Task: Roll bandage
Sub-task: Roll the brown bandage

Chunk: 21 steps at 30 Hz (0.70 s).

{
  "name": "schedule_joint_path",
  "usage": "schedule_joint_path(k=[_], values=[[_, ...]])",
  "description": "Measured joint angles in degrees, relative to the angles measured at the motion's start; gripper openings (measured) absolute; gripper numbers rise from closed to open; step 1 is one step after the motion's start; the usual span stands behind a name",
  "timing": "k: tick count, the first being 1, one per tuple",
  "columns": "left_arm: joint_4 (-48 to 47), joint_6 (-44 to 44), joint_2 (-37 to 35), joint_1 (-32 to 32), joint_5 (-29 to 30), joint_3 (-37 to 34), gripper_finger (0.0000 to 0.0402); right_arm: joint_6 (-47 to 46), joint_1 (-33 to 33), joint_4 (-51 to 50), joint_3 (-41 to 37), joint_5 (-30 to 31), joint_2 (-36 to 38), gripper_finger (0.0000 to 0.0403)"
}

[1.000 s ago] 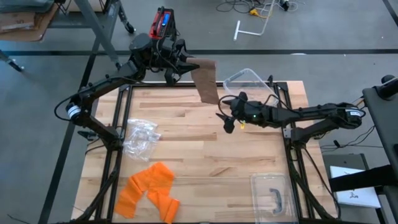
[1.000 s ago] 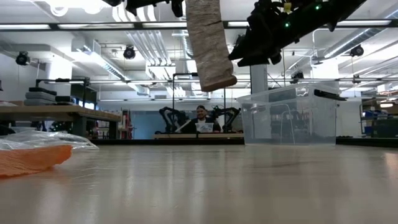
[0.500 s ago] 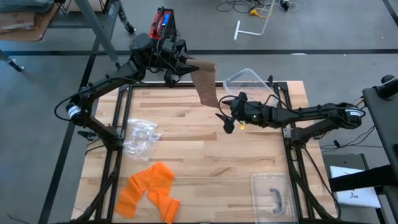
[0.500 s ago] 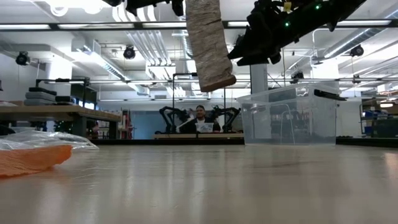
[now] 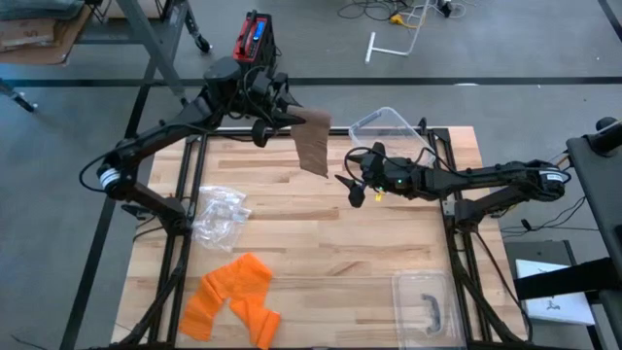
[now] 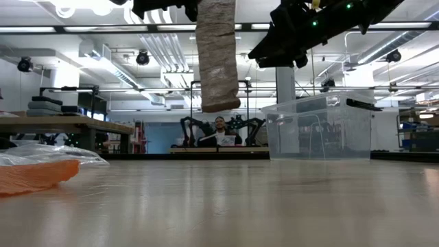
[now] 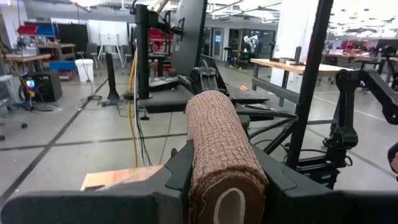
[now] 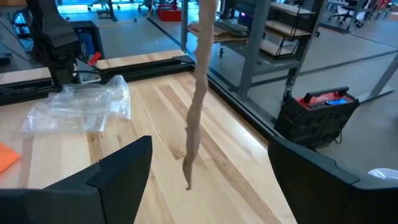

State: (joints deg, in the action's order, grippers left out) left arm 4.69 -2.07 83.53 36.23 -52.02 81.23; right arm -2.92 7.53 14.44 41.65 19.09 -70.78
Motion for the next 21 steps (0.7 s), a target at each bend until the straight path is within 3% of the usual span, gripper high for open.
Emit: schedule_joint_path(k=[8,14,21], values=[[2.5,1.1,-1.4,-3.2,0.5,-4.6,0.0091,1.5,0.0,2.8,0.4,0.0,-0.6,0.0314],[5.6,3.0,-2.5,-6.7,4.1,-9.1,0.0091,-1.3,-0.7,-3.8,3.2,-0.2,2.5,0.0314],[8.7,11.4,-6.2,-9.8,10.9,-15.5,0.0091,-3.9,-3.9,-18.7,11.5,-11.1,7.8,0.0314]])
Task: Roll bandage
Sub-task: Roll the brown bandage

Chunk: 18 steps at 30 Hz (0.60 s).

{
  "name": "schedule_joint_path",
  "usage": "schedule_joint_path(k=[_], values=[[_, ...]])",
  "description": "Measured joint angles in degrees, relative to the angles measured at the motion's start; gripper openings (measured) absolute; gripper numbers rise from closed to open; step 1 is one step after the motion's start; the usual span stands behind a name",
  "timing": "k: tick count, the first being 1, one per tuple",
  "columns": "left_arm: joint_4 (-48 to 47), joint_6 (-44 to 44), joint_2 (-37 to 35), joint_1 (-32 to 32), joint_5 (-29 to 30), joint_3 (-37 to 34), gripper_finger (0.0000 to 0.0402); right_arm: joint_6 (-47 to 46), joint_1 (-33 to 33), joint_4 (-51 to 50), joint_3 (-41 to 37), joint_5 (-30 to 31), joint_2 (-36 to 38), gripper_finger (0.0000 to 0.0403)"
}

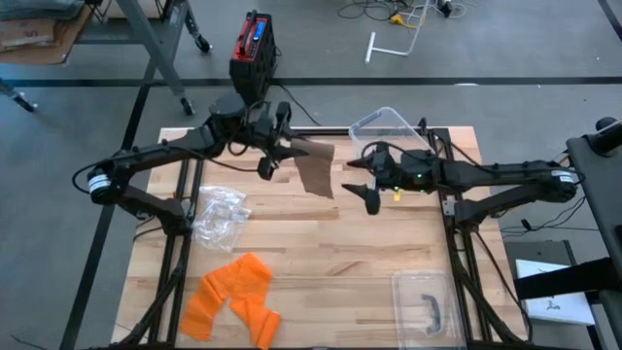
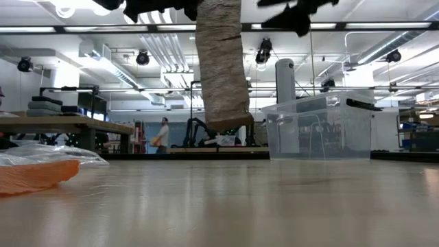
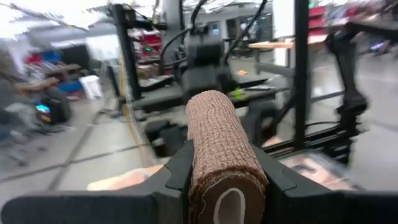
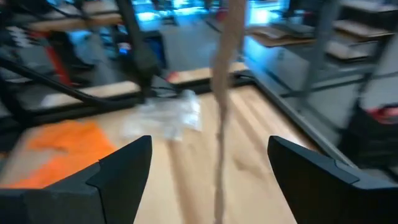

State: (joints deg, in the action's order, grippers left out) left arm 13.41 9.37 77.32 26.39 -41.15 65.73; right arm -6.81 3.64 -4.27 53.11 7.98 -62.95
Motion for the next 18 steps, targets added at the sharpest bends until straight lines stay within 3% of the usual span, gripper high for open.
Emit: schedule_joint_path(k=[6,15,18], values=[[2.1,7.0,-2.2,-1.2,0.8,-2.8,0.0091,-4.6,-2.1,-1.2,5.6,-5.5,0.7,0.0314],[2.0,32.2,-3.7,-3.0,0.9,-5.1,0.0091,-2.4,-3.6,-1.1,10.4,-4.7,-1.9,0.0314],[1.9,35.6,-3.5,-3.6,1.3,-5.1,0.0091,-2.5,-3.6,-1.5,12.0,-2.9,-2.8,0.0314]])
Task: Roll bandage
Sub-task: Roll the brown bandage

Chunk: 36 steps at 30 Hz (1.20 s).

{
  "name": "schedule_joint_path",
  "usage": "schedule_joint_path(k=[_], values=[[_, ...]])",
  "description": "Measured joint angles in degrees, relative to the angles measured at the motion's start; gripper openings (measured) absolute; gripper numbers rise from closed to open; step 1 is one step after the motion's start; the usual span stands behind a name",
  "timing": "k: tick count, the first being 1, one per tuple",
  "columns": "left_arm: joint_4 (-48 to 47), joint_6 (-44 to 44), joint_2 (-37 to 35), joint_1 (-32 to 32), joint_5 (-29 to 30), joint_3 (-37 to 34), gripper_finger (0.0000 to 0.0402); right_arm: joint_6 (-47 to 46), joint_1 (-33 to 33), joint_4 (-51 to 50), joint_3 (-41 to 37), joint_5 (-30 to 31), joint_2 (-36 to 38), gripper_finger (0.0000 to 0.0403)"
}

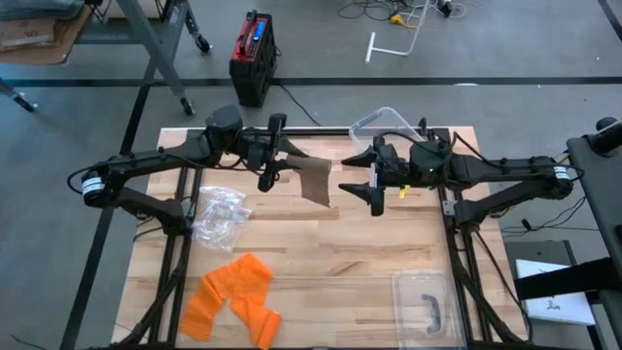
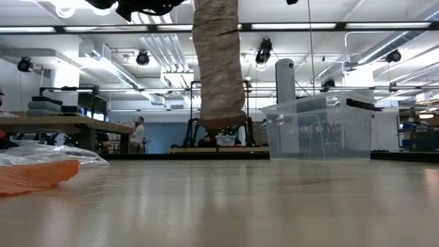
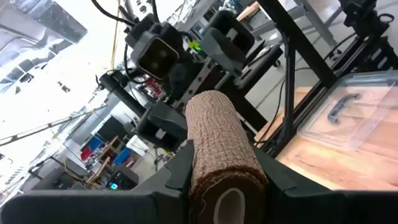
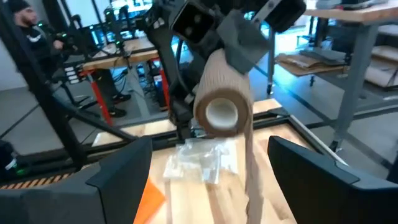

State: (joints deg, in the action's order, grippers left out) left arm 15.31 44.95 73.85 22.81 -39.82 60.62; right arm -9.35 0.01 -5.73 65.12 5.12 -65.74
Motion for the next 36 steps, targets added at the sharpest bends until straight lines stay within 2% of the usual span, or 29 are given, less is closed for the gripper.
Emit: schedule_joint_path(k=[5,8,11,14,17,20,24,28,33,36], values=[[-0.7,-1.3,-0.4,0.0,0.3,0.5,0.0091,0.9,0.0,1.0,1.4,1.4,-0.2,0.0314],[-5.5,-4.6,-0.7,0.1,1.5,2.7,0.0091,0.7,0.0,1.2,1.3,4.3,-0.1,0.0314],[-18.2,-7.0,-0.3,0.2,4.4,8.6,0.0091,-0.1,0.0,2.2,-0.2,7.0,-0.2,0.0314],[-32.6,-9.5,1.6,0.3,6.2,16.7,0.0091,1.1,-0.2,7.0,-3.7,7.0,-0.8,0.0314],[-43.2,-12.6,3.8,0.3,6.4,24.1,0.0091,3.4,-1.2,15.1,-7.5,6.9,-1.2,0.0313],[-50.1,-10.1,5.1,0.2,6.3,28.8,0.0091,2.9,-1.2,24.2,-11.0,6.9,-1.1,0.0308],[-50.6,-5.2,5.2,-0.6,6.3,29.8,0.0091,0.1,0.0,32.4,-12.7,6.9,-1.5,0.0303],[-50.0,-3.8,5.6,-1.0,6.2,29.7,0.0091,-5.9,1.6,32.6,-11.9,6.0,-2.3,0.0302],[-46.8,-3.4,6.9,-1.7,6.2,29.7,0.0091,-9.4,2.2,38.1,-10.8,2.3,-5.2,0.0297],[-46.4,-1.5,7.4,-2.1,6.2,29.7,0.0091,-11.0,2.1,39.5,-10.6,2.2,-7.4,0.0289]])
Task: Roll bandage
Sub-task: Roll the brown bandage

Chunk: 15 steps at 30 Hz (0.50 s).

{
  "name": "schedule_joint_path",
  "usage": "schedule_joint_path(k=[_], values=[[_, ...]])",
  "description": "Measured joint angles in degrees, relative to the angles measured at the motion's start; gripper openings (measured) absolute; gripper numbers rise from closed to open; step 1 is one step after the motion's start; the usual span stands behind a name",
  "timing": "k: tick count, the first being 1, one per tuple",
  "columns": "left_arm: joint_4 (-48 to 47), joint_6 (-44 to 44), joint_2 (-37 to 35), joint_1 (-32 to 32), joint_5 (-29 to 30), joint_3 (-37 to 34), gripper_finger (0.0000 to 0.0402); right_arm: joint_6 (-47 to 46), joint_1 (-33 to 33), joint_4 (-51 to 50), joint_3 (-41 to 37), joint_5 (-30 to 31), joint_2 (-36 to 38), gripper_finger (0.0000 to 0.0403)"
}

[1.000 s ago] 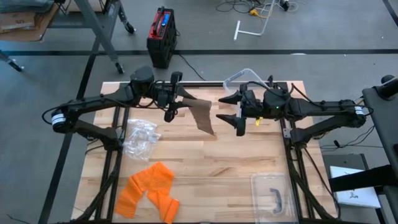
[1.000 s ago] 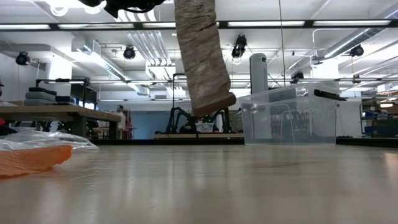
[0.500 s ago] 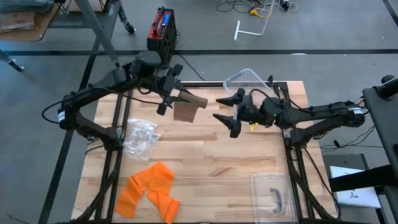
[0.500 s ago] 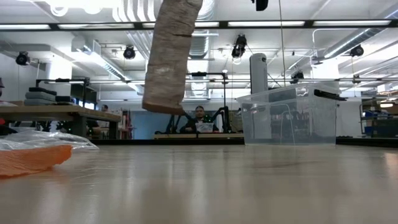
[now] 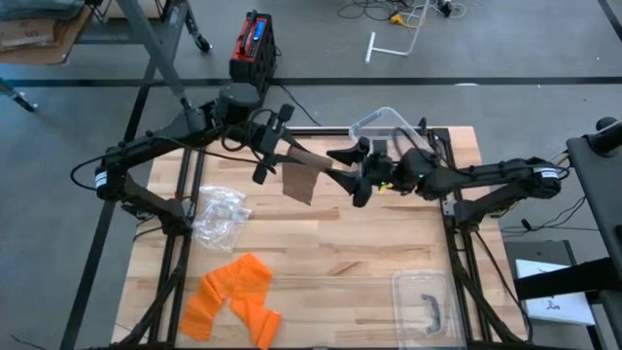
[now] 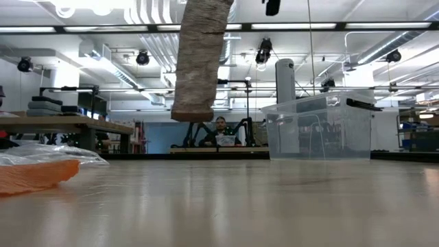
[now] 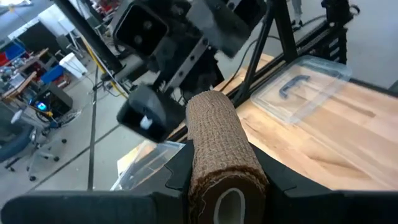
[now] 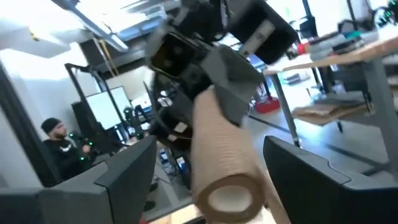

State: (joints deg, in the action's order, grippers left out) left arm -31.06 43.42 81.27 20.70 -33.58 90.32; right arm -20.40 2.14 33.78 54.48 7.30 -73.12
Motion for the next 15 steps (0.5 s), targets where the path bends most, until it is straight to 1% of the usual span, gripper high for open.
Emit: schedule_joint_path(k=[5,9,15], values=[[1.0,4.2,0.2,-0.9,0.0,0.0,0.0091,-2.8,1.0,2.0,0.7,-0.3,-2.5,0.0274],[1.9,4.6,0.2,-1.0,0.0,0.0,0.0091,-4.4,1.1,2.1,2.4,-3.2,-4.4,0.0265],[2.0,5.1,0.2,-1.0,0.1,0.0,0.0091,-6.1,1.0,2.3,3.3,-3.3,-5.6,0.0251]])
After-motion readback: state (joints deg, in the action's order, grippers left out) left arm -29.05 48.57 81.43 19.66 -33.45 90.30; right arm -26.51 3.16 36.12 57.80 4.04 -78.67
